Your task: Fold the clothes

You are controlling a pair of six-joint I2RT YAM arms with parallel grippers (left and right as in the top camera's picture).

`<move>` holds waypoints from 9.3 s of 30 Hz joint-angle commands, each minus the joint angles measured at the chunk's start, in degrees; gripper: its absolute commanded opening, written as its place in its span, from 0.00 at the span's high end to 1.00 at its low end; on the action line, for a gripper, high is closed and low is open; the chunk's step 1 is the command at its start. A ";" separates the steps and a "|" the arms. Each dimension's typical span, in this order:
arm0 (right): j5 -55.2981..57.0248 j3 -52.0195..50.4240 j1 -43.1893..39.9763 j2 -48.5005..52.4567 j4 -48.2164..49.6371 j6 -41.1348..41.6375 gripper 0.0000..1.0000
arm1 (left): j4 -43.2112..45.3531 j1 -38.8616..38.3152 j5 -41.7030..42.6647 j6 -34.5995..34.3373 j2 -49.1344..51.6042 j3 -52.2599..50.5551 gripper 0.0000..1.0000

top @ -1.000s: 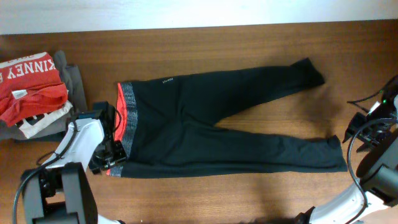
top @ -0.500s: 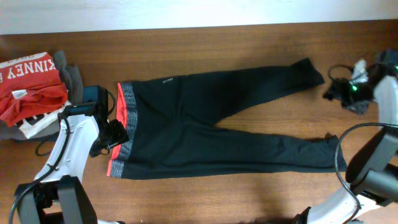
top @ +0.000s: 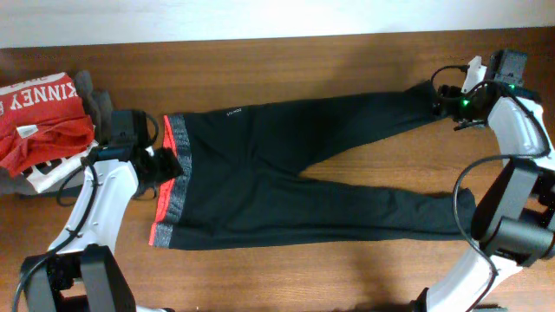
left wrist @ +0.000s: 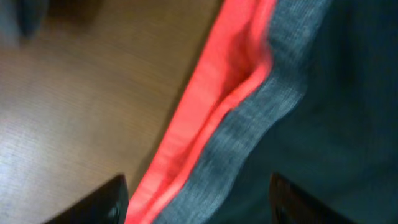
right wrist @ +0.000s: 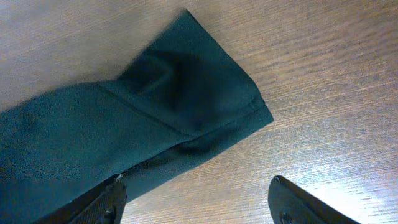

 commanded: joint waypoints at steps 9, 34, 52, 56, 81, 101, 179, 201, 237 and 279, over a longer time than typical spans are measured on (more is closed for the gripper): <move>1.03 0.17 -0.02 7.48 3.19 1.07 0.14 | 14.12 -5.97 5.66 4.00 6.69 0.59 0.28; 1.16 0.17 0.04 9.66 7.06 1.05 0.24 | 11.89 -6.12 5.46 3.98 20.13 0.57 0.28; 7.48 0.24 -3.37 11.34 1.81 4.94 0.96 | 11.28 -6.12 5.44 3.98 20.13 0.57 0.28; 9.81 0.24 -6.14 9.64 -3.96 5.64 0.96 | 11.26 -6.12 5.46 3.98 20.13 0.57 0.28; 10.01 8.50 -9.03 -6.12 -25.90 9.03 0.49 | 8.70 -6.12 4.98 5.35 18.56 8.39 0.13; 3.15 0.68 -9.09 -19.04 -49.11 12.09 0.01 | -32.28 -6.12 2.73 -0.83 7.13 14.73 0.01; 8.44 -34.49 -9.09 -35.12 -29.83 20.33 0.01 | -3.08 1.40 -0.37 -21.42 -18.67 -28.20 0.07; 11.61 -36.74 -9.09 -35.12 -30.47 21.33 0.01 | -3.10 1.40 2.43 -18.34 -18.69 -28.35 1.00; 20.04 -52.24 -9.14 -32.11 -0.90 33.94 0.44 | -3.52 1.40 1.55 -15.76 -18.69 -28.35 1.00; 12.02 -20.00 -10.69 -36.02 -27.98 20.09 0.96 | 5.46 1.40 -2.29 -10.56 -32.22 -18.73 1.00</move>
